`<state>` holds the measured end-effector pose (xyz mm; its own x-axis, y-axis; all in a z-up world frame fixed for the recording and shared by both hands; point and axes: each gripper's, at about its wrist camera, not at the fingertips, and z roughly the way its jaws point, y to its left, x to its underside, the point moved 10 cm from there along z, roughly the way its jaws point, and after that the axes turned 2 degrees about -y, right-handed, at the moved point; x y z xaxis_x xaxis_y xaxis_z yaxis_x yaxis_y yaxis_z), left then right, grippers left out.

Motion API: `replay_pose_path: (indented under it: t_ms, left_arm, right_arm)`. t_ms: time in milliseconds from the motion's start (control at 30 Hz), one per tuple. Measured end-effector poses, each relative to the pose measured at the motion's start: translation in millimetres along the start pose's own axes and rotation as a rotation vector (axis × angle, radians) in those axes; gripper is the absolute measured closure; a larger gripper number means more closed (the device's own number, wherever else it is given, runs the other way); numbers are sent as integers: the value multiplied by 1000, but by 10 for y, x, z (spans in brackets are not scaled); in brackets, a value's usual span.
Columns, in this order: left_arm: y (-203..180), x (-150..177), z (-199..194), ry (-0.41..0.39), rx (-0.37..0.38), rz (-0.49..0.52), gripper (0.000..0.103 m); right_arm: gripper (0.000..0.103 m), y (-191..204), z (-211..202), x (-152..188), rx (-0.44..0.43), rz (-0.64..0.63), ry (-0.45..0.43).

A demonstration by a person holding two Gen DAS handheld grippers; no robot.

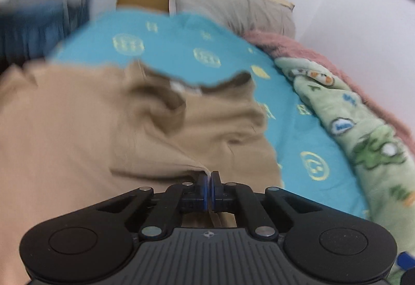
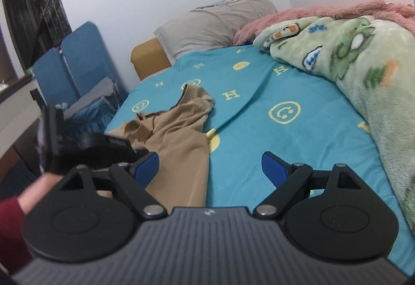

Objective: Fold clothes

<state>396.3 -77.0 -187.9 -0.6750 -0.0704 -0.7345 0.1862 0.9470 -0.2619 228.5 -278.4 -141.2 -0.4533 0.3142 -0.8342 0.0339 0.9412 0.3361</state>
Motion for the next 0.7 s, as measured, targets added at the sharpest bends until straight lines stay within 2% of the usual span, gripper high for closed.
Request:
replay_pose_path:
  t_ms: [67, 133, 200, 233, 300, 367, 433, 500, 567, 600, 700]
  left_arm:
    - [14, -49, -2, -20, -62, 75, 100]
    - [55, 16, 99, 6, -108, 126, 100]
    - [114, 112, 181, 36, -111, 122, 97]
    - [141, 151, 195, 45, -103, 105, 93]
    - [157, 191, 113, 47, -79, 67, 82]
    - [118, 209, -34, 45, -69, 77, 47]
    - [27, 208, -294, 21, -94, 141, 34]
    - [-110, 218, -602, -5, -88, 202, 26]
    - [-269, 268, -922, -10, -47, 235, 16]
    - [-337, 305, -1090, -15, -28, 239, 15]
    - [-480, 438, -1617, -55, 3, 230, 1]
  right_arm:
    - [15, 2, 21, 10, -4, -6, -4]
    - [15, 6, 29, 12, -6, -9, -9]
    - [15, 9, 34, 12, -8, -11, -15]
    - [15, 11, 37, 12, -9, -13, -18]
    - [15, 22, 36, 9, -12, -17, -24]
    - [15, 62, 9, -12, -23, -29, -39]
    - [15, 107, -24, -36, -33, -43, -55]
    - [15, 157, -68, -65, -42, -58, -71]
    - [15, 206, -125, -86, -48, -75, -84]
    - [15, 226, -156, -96, -50, -83, -90]
    - [15, 286, -277, -122, -58, -103, -110]
